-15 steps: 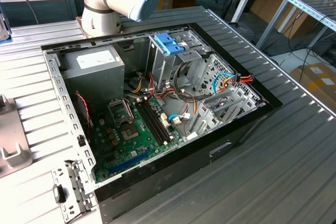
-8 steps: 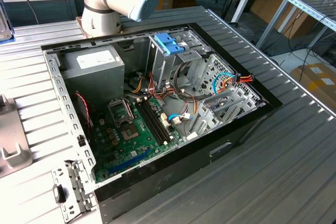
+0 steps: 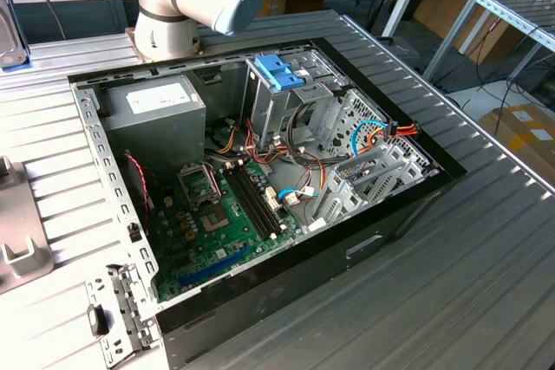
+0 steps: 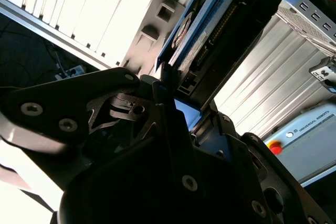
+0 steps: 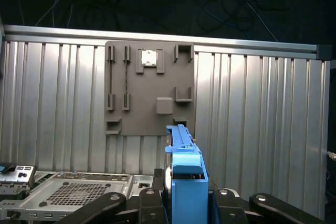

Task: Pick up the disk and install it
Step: 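Pick up the disk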

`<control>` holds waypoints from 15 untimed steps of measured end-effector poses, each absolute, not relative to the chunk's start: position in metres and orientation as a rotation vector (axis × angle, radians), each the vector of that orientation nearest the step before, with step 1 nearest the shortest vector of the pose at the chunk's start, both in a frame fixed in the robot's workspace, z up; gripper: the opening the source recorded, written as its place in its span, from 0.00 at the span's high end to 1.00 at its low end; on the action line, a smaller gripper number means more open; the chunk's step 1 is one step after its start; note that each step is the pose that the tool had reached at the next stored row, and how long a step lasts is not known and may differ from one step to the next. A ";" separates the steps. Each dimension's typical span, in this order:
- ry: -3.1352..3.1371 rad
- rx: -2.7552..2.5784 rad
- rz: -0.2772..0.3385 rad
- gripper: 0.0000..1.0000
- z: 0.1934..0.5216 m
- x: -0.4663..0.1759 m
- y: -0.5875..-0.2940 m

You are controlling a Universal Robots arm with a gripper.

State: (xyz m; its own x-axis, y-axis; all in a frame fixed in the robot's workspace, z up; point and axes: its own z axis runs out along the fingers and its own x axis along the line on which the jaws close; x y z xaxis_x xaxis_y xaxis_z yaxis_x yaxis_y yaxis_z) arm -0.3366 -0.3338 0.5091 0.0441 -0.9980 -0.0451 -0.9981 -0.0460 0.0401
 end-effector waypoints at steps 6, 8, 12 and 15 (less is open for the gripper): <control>2.168 -2.268 0.095 0.63 0.509 -0.333 -0.334; 2.168 -2.268 0.095 0.63 0.509 -0.332 -0.334; 2.168 -2.268 0.095 0.63 0.509 -0.330 -0.334; 2.168 -2.268 0.095 0.63 0.509 -0.328 -0.334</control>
State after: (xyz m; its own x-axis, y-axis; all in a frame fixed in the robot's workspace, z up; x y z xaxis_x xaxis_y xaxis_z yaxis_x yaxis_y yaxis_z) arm -0.3283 -0.3338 0.5091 0.0441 -0.9980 -0.0451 -0.9981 -0.0459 0.0402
